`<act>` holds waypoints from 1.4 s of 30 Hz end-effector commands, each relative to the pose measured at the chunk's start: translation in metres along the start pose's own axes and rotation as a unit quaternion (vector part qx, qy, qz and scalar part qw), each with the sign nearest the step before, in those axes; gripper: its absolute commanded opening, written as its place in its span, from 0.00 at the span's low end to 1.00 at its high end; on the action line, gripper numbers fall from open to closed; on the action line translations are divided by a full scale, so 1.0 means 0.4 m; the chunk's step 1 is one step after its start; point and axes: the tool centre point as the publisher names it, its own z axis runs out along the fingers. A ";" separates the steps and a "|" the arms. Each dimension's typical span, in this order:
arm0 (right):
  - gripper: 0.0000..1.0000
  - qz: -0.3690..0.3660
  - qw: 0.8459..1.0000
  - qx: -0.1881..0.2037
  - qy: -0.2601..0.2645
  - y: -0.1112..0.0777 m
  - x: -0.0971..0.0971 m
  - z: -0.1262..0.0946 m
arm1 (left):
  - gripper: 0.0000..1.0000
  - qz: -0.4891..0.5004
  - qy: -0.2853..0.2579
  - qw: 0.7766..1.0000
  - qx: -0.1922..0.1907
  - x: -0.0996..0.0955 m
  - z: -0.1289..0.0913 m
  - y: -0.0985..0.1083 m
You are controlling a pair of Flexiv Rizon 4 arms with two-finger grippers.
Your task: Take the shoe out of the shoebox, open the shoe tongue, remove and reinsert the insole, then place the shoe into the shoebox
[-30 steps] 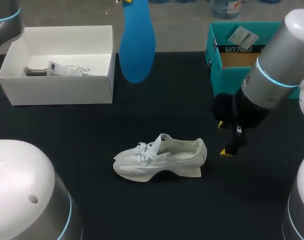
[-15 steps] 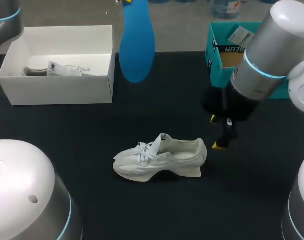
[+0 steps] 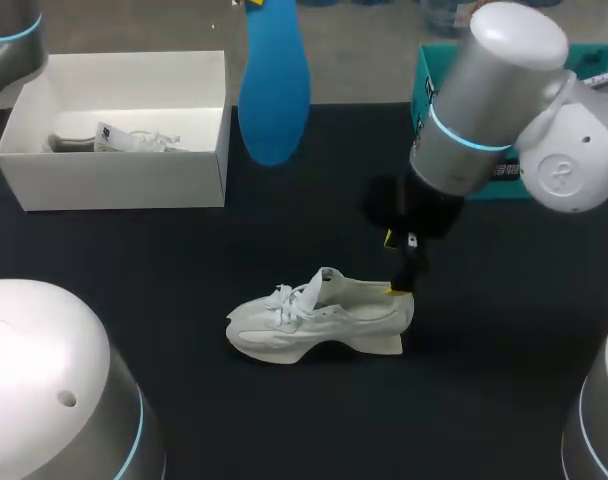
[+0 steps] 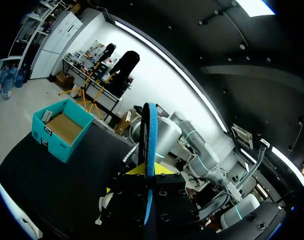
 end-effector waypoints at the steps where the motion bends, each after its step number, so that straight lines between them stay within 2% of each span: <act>1: 1.00 0.002 1.000 0.003 0.002 0.026 -0.008 0.045 | 0.00 0.000 0.000 1.000 0.000 0.000 0.000 0.001; 11: 1.00 0.006 1.000 0.021 -0.005 0.045 -0.006 0.091 | 0.00 0.000 0.000 1.000 0.000 0.000 0.000 0.001; 18: 1.00 -0.001 1.000 0.029 -0.006 0.053 -0.025 0.117 | 0.00 0.000 0.000 1.000 0.000 0.000 0.000 0.001; 26: 1.00 0.000 1.000 0.028 0.002 0.033 -0.043 0.154 | 0.00 0.000 0.000 1.000 0.000 0.000 0.000 0.001; 39: 1.00 0.002 1.000 0.019 0.023 0.019 -0.043 0.215 | 0.00 0.000 0.000 1.000 0.000 0.000 0.000 0.001; 40: 0.96 0.001 1.000 0.020 0.025 0.018 -0.042 0.219 | 0.00 0.000 0.000 1.000 0.000 0.000 0.000 0.001; 42: 0.50 0.001 0.999 0.020 0.028 0.016 -0.042 0.224 | 0.00 0.000 0.000 1.000 0.000 0.000 0.000 0.001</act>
